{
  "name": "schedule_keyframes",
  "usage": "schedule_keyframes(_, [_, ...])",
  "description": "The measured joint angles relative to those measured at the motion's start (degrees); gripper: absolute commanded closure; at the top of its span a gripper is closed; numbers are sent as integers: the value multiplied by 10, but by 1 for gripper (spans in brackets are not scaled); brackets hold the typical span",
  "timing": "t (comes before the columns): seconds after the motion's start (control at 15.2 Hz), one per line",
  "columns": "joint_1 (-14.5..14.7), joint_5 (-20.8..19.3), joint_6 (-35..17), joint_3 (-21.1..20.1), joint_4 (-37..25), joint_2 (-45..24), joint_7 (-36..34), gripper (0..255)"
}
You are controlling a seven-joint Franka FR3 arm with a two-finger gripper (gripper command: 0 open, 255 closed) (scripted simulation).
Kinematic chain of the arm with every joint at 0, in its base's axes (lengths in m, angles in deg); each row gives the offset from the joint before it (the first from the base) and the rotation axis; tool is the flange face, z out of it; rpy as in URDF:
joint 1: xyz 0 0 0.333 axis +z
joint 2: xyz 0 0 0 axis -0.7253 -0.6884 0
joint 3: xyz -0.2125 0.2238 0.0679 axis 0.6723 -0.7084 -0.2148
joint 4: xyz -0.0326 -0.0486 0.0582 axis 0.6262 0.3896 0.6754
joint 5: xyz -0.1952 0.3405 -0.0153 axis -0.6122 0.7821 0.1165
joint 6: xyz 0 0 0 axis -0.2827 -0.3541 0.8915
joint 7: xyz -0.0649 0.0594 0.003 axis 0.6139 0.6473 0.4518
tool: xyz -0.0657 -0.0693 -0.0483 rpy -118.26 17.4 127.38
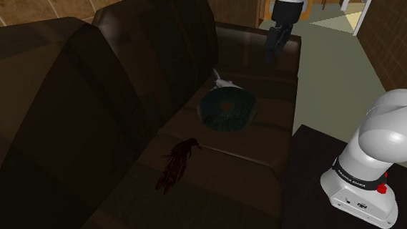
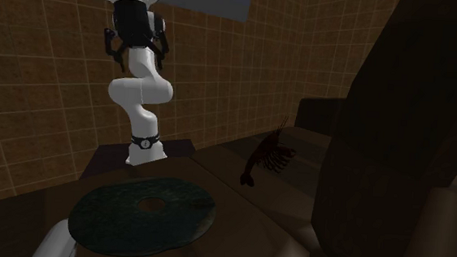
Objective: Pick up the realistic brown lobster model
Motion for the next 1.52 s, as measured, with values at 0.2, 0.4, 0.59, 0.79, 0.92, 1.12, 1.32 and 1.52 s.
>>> schedule_keyframes(0.2, [-2,11,-6,-17,16,12,-33,0])
schedule_keyframes(0.4, [-7,37,-25,-58,48,29,-109,0])
schedule_keyframes(0.59, [-6,74,-51,-115,74,36,-203,0])
schedule_keyframes(0.79, [-8,108,-66,-169,77,33,-295,0])
schedule_keyframes(0.92, [-9,132,-90,-208,87,27,-355,0])
schedule_keyframes(1.12, [-20,159,-121,-264,78,-3,-443,0])
schedule_keyframes(1.32, [-33,181,-151,-322,67,-31,-533,0])
schedule_keyframes(1.52, [-61,189,-185,-381,41,-79,-620,0])
